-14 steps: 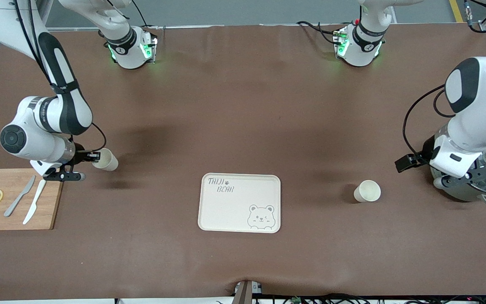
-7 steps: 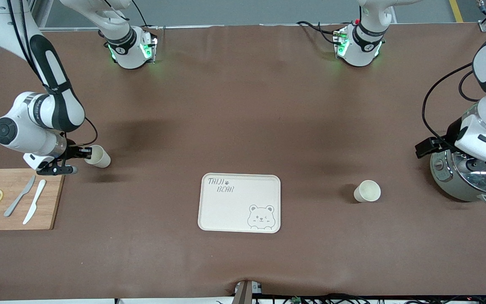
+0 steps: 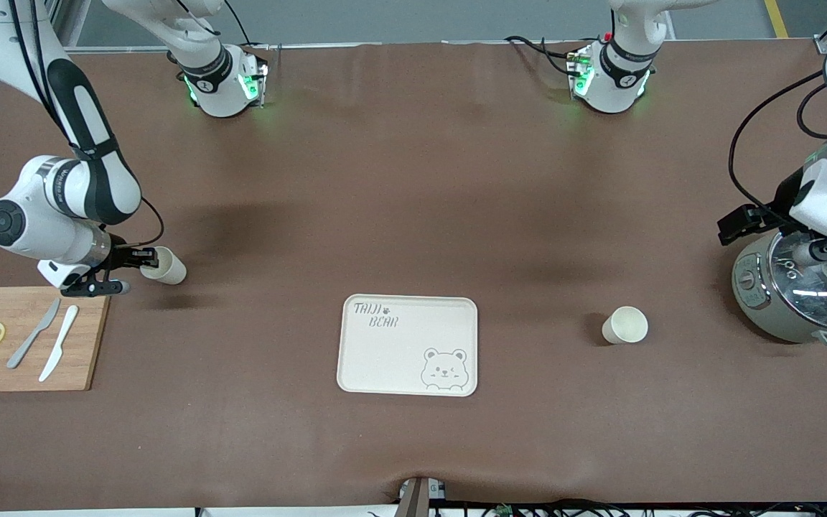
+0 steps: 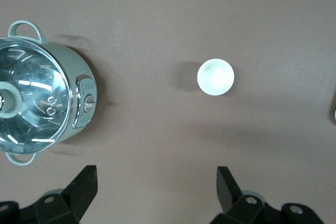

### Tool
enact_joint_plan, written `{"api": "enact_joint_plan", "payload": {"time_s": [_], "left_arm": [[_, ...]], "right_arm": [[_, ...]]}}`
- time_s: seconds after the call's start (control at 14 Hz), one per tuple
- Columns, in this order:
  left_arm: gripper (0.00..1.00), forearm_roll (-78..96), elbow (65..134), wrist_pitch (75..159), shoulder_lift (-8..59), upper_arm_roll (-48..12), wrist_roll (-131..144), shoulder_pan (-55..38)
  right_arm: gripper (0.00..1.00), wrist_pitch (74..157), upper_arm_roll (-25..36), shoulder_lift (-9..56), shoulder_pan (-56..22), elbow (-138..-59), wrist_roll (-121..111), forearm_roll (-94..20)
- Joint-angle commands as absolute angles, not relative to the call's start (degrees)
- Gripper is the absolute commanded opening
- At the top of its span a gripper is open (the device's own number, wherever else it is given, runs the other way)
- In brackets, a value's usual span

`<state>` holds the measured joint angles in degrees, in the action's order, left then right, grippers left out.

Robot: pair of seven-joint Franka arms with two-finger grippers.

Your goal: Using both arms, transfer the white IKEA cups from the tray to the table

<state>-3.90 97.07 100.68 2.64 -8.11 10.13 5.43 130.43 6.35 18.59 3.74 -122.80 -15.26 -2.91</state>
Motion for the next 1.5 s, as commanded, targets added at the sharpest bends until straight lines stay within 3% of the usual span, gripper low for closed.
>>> {"api": "enact_joint_plan", "payload": {"time_s": [0.0,0.14,0.36,0.64,0.86,1.43], "left_arm": [[1.00,-5.4,97.7,98.9,-0.3,-8.4,6.2,5.8],[1.00,-5.0,97.7,98.0,-1.0,-8.3,5.6,5.8],[1.00,-4.6,97.7,97.6,-2.0,-8.3,5.6,5.9],[1.00,-2.6,98.0,96.8,-3.8,-8.3,5.6,6.0],[1.00,-1.9,97.6,96.1,-3.9,-8.3,4.8,8.0],[1.00,-2.6,91.1,90.6,-2.7,-8.3,5.2,8.0]], "right_arm": [[1.00,115.1,5.1,17.6,4.7,-113.5,-15.6,-1.9],[1.00,104.0,5.0,18.1,4.1,-106.1,-15.2,-1.9],[1.00,101.2,4.9,19.0,4.0,-99.7,-15.7,-1.8],[1.00,86.2,4.9,22.0,4.0,-83.1,-15.7,-2.5],[1.00,80.2,4.7,21.4,3.4,-74.9,-15.6,-2.5],[1.00,71.5,1.9,11.5,1.8,-72.9,-15.6,-2.2]]}}
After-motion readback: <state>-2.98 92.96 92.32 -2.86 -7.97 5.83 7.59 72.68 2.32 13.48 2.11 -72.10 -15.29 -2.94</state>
